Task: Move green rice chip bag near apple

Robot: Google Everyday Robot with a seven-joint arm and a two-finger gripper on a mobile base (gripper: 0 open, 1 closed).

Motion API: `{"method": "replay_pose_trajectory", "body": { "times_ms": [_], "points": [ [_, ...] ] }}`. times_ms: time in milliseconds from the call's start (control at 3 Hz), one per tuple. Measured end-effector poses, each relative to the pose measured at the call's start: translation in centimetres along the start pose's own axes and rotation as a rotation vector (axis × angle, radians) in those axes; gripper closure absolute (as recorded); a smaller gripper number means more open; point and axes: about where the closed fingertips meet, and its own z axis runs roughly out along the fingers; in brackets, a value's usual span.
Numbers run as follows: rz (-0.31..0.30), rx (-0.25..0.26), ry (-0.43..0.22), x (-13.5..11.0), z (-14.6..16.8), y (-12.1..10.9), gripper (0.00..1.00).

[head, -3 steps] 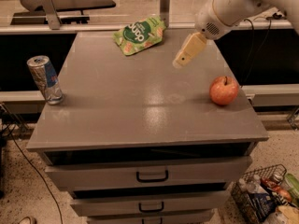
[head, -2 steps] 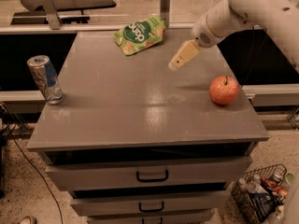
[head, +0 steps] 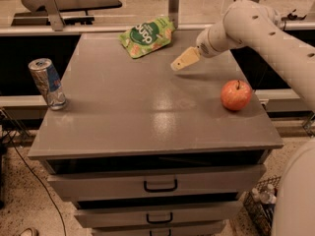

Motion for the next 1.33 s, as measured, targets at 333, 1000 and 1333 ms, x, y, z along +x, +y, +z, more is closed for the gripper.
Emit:
{"method": "replay_pose_trajectory", "body": {
  "times_ms": [333, 1000, 1333],
  "points": [
    [0.047, 0.033, -0.089, -2.4, 2.5, -0.9, 0.00],
    [0.068, 0.041, -0.224, -7.3, 6.3, -2.0, 0.00],
    [0.085, 0.037, -0.271, -9.2, 9.0, -2.5, 0.00]
  ]
}}
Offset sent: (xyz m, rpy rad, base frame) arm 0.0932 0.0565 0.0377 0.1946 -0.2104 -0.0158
